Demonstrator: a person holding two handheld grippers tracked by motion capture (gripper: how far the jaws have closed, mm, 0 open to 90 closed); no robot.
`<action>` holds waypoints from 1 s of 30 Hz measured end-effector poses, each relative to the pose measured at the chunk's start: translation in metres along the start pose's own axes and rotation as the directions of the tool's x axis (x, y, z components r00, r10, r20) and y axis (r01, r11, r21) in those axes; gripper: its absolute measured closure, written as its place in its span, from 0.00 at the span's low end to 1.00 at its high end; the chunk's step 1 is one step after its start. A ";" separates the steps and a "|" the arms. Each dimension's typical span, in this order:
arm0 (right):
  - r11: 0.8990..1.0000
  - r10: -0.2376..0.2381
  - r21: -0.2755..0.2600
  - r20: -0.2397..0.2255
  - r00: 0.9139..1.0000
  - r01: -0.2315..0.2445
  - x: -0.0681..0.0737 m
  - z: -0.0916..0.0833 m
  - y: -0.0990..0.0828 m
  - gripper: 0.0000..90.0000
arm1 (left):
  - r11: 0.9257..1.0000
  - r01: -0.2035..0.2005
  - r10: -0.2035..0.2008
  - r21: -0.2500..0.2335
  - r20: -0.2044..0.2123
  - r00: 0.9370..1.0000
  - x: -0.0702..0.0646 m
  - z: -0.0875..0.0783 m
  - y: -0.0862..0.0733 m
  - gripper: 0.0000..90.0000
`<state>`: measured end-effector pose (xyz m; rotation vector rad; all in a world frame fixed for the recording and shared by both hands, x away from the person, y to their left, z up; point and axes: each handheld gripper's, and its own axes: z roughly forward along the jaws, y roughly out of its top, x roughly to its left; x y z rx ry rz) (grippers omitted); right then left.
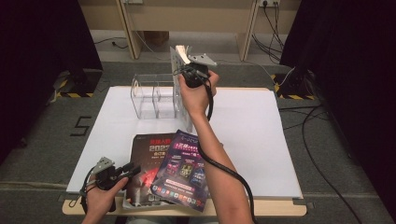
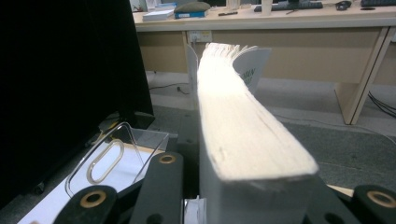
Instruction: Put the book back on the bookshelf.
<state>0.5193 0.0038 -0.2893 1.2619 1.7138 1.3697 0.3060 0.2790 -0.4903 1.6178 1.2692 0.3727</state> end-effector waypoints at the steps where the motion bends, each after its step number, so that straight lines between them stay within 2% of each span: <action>1: 1.000 0.004 0.006 0.001 1.000 -0.004 0.000 0.002 -0.003 0.83 | 1.000 -0.001 0.001 0.002 -0.001 1.000 0.001 0.000 0.000 0.65; 4: 1.000 0.007 0.027 0.001 1.000 -0.007 0.000 0.007 -0.012 0.83 | 1.000 -0.001 0.001 0.003 0.002 1.000 0.001 0.000 0.000 0.65; 10: 1.000 -0.010 0.014 0.008 1.000 0.010 0.002 0.008 -0.017 0.82 | 1.000 -0.001 0.001 0.002 0.000 1.000 0.000 0.000 0.000 0.65; 16: 0.997 -0.040 0.062 0.004 0.999 0.040 0.002 0.001 -0.021 0.80 | 1.000 -0.003 0.003 0.004 0.001 1.000 -0.001 0.001 -0.001 0.65; 20: 0.997 -0.029 0.077 0.008 1.000 0.028 -0.002 -0.004 -0.021 0.78 | 1.000 -0.007 0.007 0.005 0.003 1.000 -0.002 0.001 -0.001 0.65; 21: 0.997 -0.007 0.081 0.011 1.000 0.006 -0.006 -0.007 -0.020 0.76 | 1.000 -0.009 0.009 0.006 0.003 1.000 -0.003 0.001 -0.001 0.65; 24: 0.997 0.008 0.078 0.014 1.000 -0.009 -0.011 -0.011 -0.021 0.75 | 1.000 -0.010 0.010 0.008 0.004 1.000 -0.003 0.001 -0.001 0.65; 30: 0.995 0.038 0.087 0.002 0.999 -0.038 -0.018 -0.012 -0.019 0.74 | 1.000 -0.010 0.010 0.006 0.000 1.000 -0.003 0.001 -0.001 0.65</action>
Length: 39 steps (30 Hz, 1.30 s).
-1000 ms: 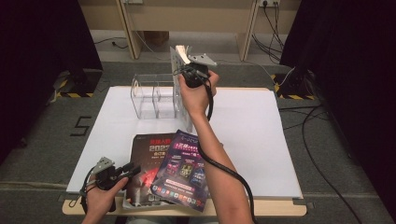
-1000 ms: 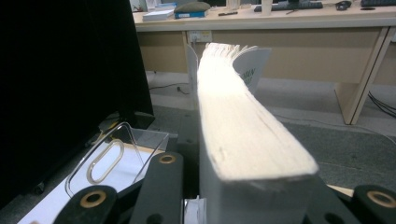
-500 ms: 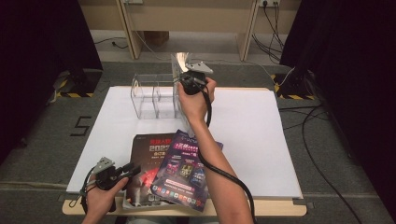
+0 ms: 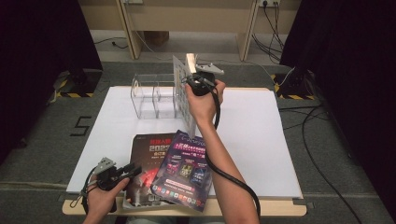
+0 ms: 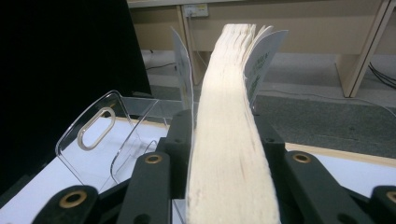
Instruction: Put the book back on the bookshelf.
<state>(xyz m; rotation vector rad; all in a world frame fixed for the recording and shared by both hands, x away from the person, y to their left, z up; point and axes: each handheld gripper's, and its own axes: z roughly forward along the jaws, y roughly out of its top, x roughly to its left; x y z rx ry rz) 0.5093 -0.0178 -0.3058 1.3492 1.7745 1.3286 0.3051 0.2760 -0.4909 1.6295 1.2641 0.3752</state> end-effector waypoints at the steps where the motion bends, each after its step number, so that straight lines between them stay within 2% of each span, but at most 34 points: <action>1: 1.000 0.005 0.005 -0.003 1.000 -0.005 -0.001 0.000 0.001 0.73 | 1.000 0.000 0.000 0.001 -0.001 1.000 0.000 0.000 0.000 0.65; 8: 0.999 0.030 0.015 -0.021 0.999 -0.029 -0.001 0.000 0.006 0.71 | 1.000 0.000 0.000 0.001 0.003 1.000 0.000 0.000 0.000 0.65; 13: 1.000 0.030 0.010 -0.018 0.999 -0.029 -0.001 0.001 -0.005 0.71 | 1.000 -0.002 0.002 0.003 0.004 1.000 0.001 0.000 0.000 0.65; 19: 1.000 0.021 0.014 -0.010 1.000 -0.021 0.000 -0.001 -0.010 0.72 | 1.000 -0.001 0.001 0.003 0.005 1.000 0.000 0.000 0.000 0.65; 26: 0.999 0.019 0.049 0.017 1.000 -0.019 -0.001 0.006 -0.013 0.81 | 1.000 -0.003 0.003 0.007 0.010 1.000 -0.001 0.001 -0.001 0.65; 27: 0.998 0.009 0.058 0.035 0.999 -0.011 -0.001 0.007 -0.011 0.82 | 1.000 -0.004 0.003 0.009 0.010 1.000 0.000 0.001 -0.001 0.65; 30: 0.998 0.014 0.068 0.037 0.999 -0.016 0.000 0.008 -0.009 0.83 | 1.000 -0.003 0.003 0.008 0.009 1.000 0.000 0.001 -0.001 0.65; 36: 0.999 0.020 0.027 0.018 1.000 -0.020 -0.002 0.007 -0.007 0.83 | 1.000 -0.002 0.002 0.009 0.010 1.000 0.000 0.001 -0.001 0.65; 39: 1.000 -0.002 0.008 0.017 1.000 0.002 0.003 0.008 -0.002 0.83 | 1.000 -0.001 0.001 0.006 0.008 1.000 0.001 0.001 0.000 0.65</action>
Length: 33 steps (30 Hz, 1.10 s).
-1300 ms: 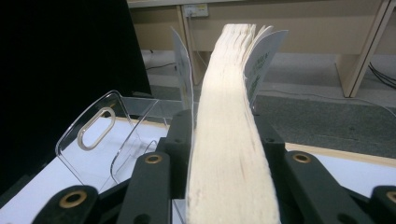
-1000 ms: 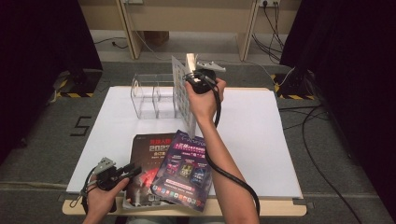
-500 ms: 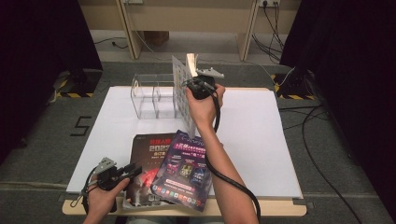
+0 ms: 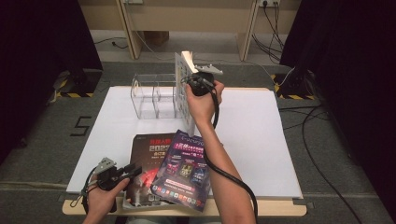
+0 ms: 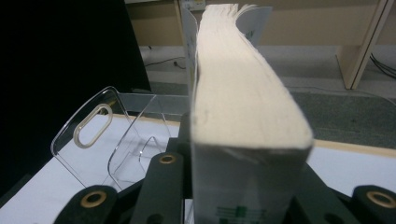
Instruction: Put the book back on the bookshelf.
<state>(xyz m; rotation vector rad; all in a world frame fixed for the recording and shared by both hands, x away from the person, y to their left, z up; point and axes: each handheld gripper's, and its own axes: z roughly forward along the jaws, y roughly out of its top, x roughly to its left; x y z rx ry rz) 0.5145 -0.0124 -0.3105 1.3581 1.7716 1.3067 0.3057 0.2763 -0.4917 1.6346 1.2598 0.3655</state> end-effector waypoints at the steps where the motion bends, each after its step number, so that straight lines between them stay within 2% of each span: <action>1: 1.000 -0.009 -0.012 0.002 1.000 0.009 0.003 0.001 0.003 0.83 | 1.000 -0.001 0.001 -0.002 -0.002 1.000 0.000 -0.001 0.000 0.65; 6: 0.999 0.008 -0.049 0.011 1.000 -0.008 0.004 0.007 0.011 0.83 | 1.000 0.003 -0.003 -0.002 -0.001 1.000 0.001 0.000 0.000 0.65; 11: 0.999 -0.001 -0.041 0.041 0.999 0.002 0.002 0.021 0.011 0.83 | 1.000 0.001 -0.001 -0.004 -0.002 1.000 0.001 -0.001 0.000 0.65; 17: 1.000 0.002 -0.027 0.056 0.998 0.000 -0.002 0.033 0.011 0.83 | 1.000 0.002 -0.002 -0.002 -0.002 1.000 0.002 -0.001 -0.001 0.65; 22: 0.999 0.000 -0.045 0.066 0.998 0.003 -0.003 0.036 0.009 0.83 | 1.000 0.000 0.000 0.000 -0.001 1.000 0.002 0.000 -0.001 0.65; 26: 0.998 -0.007 -0.061 0.074 0.997 0.011 -0.004 0.038 -0.001 0.82 | 1.000 -0.002 0.002 0.002 0.001 1.000 0.001 0.000 -0.001 0.65; 30: 0.999 -0.023 -0.047 0.083 0.996 0.027 -0.003 0.037 -0.007 0.82 | 1.000 -0.003 0.002 0.002 0.001 1.000 0.001 0.000 -0.001 0.65; 33: 0.999 -0.031 -0.039 0.063 0.998 0.034 -0.002 0.031 -0.008 0.78 | 1.000 -0.003 0.003 0.004 0.003 1.000 0.000 0.000 -0.001 0.65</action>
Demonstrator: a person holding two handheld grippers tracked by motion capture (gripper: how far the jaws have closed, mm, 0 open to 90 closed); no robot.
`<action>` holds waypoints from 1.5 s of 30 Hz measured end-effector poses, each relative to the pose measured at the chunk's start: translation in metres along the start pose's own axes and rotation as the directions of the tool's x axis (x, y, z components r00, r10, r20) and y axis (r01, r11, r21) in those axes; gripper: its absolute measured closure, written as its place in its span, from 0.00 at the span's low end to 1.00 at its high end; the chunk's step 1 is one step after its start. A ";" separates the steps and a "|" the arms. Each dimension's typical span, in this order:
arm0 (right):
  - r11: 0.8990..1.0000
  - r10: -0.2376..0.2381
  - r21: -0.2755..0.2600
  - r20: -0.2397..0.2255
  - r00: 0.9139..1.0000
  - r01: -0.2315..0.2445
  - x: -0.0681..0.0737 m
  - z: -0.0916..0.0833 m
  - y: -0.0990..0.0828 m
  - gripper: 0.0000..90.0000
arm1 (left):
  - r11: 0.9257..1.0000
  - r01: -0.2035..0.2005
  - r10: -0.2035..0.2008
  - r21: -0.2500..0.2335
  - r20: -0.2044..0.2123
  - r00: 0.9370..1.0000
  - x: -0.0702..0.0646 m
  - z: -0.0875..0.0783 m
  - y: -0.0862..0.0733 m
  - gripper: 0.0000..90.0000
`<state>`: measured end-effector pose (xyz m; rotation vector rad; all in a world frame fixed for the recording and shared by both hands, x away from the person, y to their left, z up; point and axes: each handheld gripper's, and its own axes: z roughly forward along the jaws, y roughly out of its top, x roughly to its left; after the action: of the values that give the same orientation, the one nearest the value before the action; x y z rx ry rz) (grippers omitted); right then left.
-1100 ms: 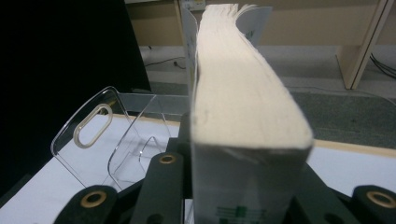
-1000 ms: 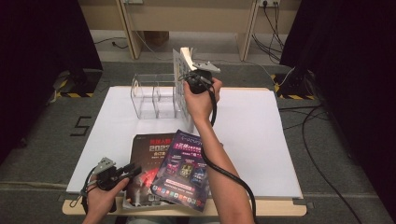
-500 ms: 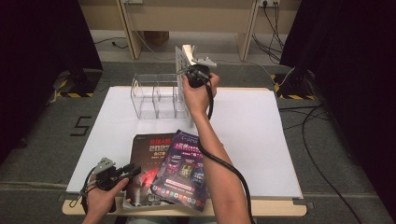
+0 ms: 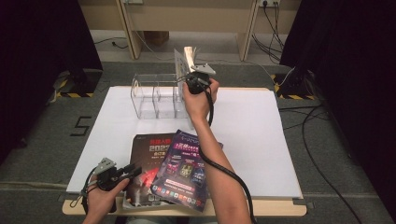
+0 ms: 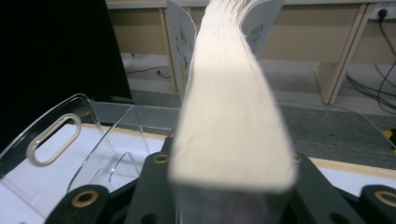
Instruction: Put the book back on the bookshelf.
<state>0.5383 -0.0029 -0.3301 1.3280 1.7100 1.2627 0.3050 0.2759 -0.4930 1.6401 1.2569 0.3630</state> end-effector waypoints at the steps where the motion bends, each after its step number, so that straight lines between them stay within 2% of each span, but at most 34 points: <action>1: 1.000 -0.004 0.001 0.000 1.000 0.004 0.000 -0.001 0.000 0.77 | 1.000 0.000 0.000 -0.002 0.000 1.000 -0.001 0.000 0.000 0.65; 4: 1.000 0.008 0.012 -0.003 1.000 -0.008 -0.001 -0.003 -0.002 0.74 | 1.000 -0.006 0.006 0.000 0.001 1.000 -0.001 0.000 0.000 0.65; 19: 0.999 0.046 0.013 -0.030 0.998 -0.046 -0.007 -0.011 -0.014 0.72 | 1.000 -0.007 0.007 0.003 0.002 1.000 -0.002 0.001 -0.001 0.65; 31: 0.999 0.039 -0.009 -0.036 0.999 -0.039 -0.007 -0.022 -0.020 0.72 | 1.000 -0.010 0.010 0.004 0.001 1.000 -0.002 0.001 -0.001 0.65; 37: 0.999 0.041 -0.006 -0.042 0.998 -0.041 -0.007 -0.022 -0.023 0.71 | 1.000 -0.009 0.009 0.004 0.000 1.000 -0.002 0.001 -0.001 0.64; 45: 0.999 0.042 0.028 -0.039 0.998 -0.041 -0.007 -0.014 -0.032 0.72 | 1.000 -0.007 0.007 0.001 -0.003 1.000 -0.002 0.000 -0.001 0.64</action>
<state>0.5165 -0.0150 -0.3551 1.3695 1.7412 1.3017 0.3043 0.2743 -0.4933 1.6450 1.2540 0.3692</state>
